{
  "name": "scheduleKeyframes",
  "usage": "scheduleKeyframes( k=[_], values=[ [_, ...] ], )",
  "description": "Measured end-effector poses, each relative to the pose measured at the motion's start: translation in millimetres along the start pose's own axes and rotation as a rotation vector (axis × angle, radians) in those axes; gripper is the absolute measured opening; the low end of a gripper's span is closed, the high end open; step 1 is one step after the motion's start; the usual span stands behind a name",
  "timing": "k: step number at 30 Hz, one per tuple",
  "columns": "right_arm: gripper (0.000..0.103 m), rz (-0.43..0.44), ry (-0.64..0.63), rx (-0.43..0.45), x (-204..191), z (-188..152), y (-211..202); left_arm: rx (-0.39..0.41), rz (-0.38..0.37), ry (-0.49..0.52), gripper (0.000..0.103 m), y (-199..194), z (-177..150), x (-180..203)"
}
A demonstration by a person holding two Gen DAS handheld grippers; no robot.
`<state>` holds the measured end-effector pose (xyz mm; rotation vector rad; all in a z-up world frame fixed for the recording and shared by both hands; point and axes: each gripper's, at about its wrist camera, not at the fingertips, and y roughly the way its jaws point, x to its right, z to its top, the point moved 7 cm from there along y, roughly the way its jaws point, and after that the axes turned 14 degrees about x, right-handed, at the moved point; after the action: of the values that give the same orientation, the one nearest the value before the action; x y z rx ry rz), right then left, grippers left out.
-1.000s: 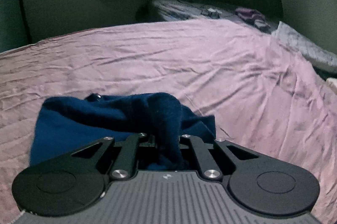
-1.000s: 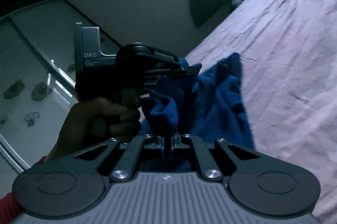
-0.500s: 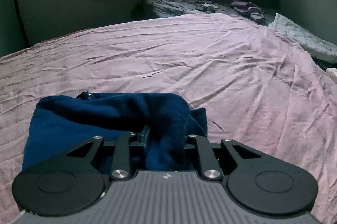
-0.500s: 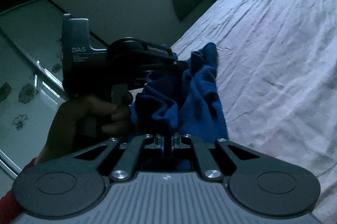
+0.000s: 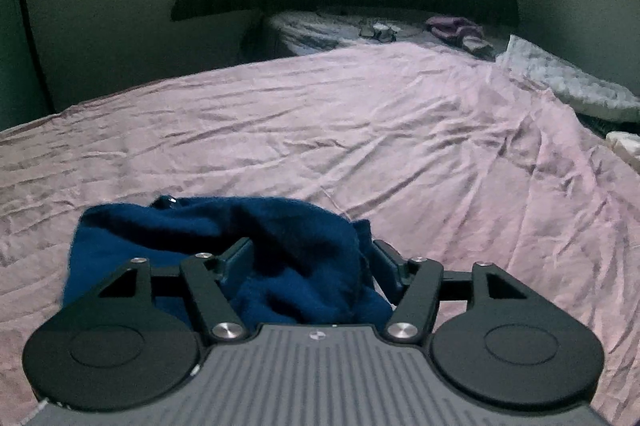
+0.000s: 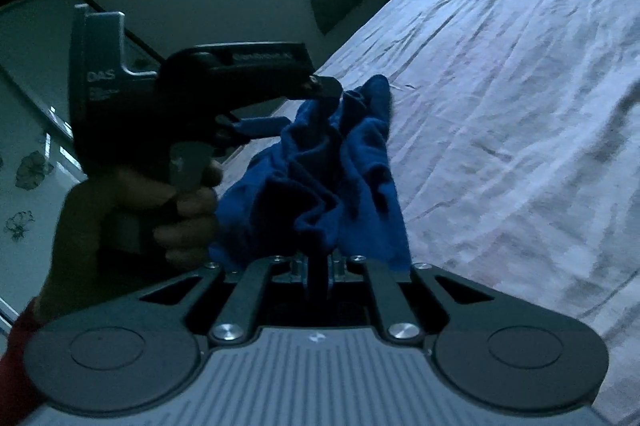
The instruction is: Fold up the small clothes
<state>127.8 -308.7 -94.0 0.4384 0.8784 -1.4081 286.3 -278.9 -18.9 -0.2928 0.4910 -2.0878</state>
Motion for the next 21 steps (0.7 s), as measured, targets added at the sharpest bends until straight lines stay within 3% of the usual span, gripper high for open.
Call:
scheduleKeyframes(
  k=[3, 6, 8, 11, 16, 18, 21],
  values=[
    [0.032, -0.038, -0.051, 0.011, 1.1, 4.6, -9.4, 0.062, 0.044, -0.016, 0.085, -18.2, 8.2, -24.9],
    [0.056, -0.075, -0.111, 0.071, 0.7, 19.5, -24.4, 0.113, 0.141, 0.016, 0.087, -40.5, 6.4, -58.4],
    [0.056, -0.097, -0.206, 0.137, -9.0, 36.0, -31.2, 0.115, 0.178, 0.051, 0.087, -51.6, -1.7, -72.6],
    [0.056, -0.043, -0.314, 0.157, -34.6, 50.1, -22.0, 0.102, 0.204, 0.091, 0.087, -66.0, -22.8, -83.9],
    [0.055, 0.076, -0.439, 0.037, -72.1, 39.3, 32.6, 0.068, 0.218, 0.102, 0.087, -81.5, -60.3, -88.5],
    [0.054, 0.036, -0.438, 0.001, -68.5, 40.7, 60.1, 0.073, 0.225, 0.101, 0.087, -87.2, -68.5, -90.0],
    [0.054, -0.059, -0.369, 0.040, -51.9, 60.3, 74.0, 0.105, 0.231, 0.121, 0.088, -95.9, -74.0, -89.6]
  ],
)
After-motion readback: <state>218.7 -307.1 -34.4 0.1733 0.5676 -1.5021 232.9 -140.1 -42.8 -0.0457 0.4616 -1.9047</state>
